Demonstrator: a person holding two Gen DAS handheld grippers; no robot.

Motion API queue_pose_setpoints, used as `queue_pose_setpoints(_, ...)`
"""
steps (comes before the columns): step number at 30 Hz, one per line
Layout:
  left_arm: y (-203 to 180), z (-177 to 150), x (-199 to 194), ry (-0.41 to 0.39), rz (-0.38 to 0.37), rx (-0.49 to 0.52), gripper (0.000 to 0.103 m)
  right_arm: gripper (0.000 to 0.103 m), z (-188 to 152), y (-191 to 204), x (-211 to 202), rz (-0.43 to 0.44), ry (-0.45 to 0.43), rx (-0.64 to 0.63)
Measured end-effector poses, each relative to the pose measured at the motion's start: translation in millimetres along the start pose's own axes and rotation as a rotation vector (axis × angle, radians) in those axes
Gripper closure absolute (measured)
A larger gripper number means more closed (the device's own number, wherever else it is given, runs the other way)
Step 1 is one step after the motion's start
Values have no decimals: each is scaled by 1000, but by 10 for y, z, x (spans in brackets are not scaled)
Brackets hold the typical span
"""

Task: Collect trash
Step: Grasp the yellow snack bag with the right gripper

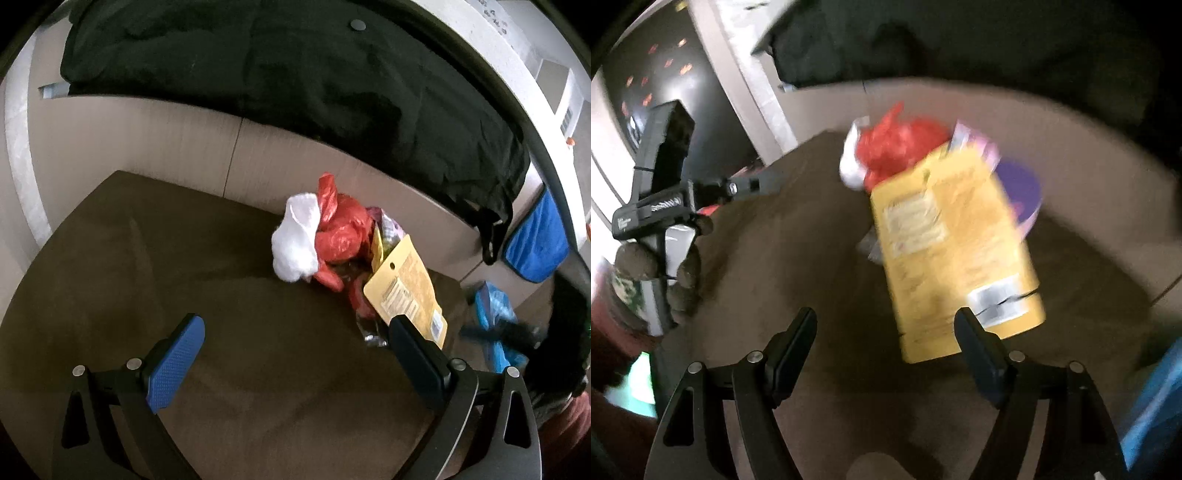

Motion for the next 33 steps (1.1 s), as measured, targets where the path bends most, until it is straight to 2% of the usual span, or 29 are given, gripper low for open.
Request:
queue_pose_setpoints(2, 12, -26, -4, 3, 9, -7, 6, 29, 86, -85, -83, -63, -63, -28)
queue_pose_setpoints(4, 29, -54, 3, 8, 11, -23, 7, 28, 207, -183, -22, -75, -79, -24)
queue_pose_setpoints(7, 86, -103, -4, 20, 13, -63, 8, 27, 365, -355, 259, -48, -59, 32)
queue_pose_setpoints(9, 99, -142, -26, 34, 8, -71, 14, 27, 360, -406, 454, -22, -34, 58)
queue_pose_setpoints(11, 116, -171, -72, 41, 17, -66, 15, 22, 387, -368, 535, -33, -22, 58)
queue_pose_setpoints(14, 184, -190, -154, 31, 20, -89, 15, 15, 373, -158, 539, -48, -20, -6)
queue_pose_setpoints(19, 185, -225, -196, 18, 7, -113, 15, 17, 176, 123, 737, -186, 53, -166)
queue_pose_setpoints(20, 171, -230, -199, 19, 5, -112, 15, 21, 191, 99, 734, -171, 44, -134)
queue_pose_setpoints(21, 145, -238, -204, 19, -1, -109, 15, 32, 196, 53, 745, -166, 63, -102)
queue_pose_setpoints(22, 127, -242, -206, 19, -6, -108, 15, 36, 210, -10, 720, -156, 70, -61)
queue_pose_setpoints(23, 105, -248, -204, 19, -12, -107, 15, 44, 221, -70, 668, -139, 66, -25)
queue_pose_setpoints(26, 20, -254, -158, 24, -36, -101, 15, 58, 193, -224, 454, -108, 45, 53)
queue_pose_setpoints(27, -33, -250, -121, 28, -46, -94, 15, 70, 165, -268, 374, -105, 39, 73)
queue_pose_setpoints(30, -214, -214, 22, 38, -76, -62, 15, 94, 56, -422, 189, -121, 35, 132)
queue_pose_setpoints(33, -512, -87, 235, 32, -110, 9, 15, 94, -70, -560, 10, -123, 24, 197)
Point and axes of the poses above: each gripper's, at about its wrist camera, not at the fingertips, and x roughly the way its jaws point, y to its left, z to its top, the point moved 6 cm from there along x, roughly the way its jaws point, and after that the axes turned 15 degrees about -z, right-handed, at the moved point
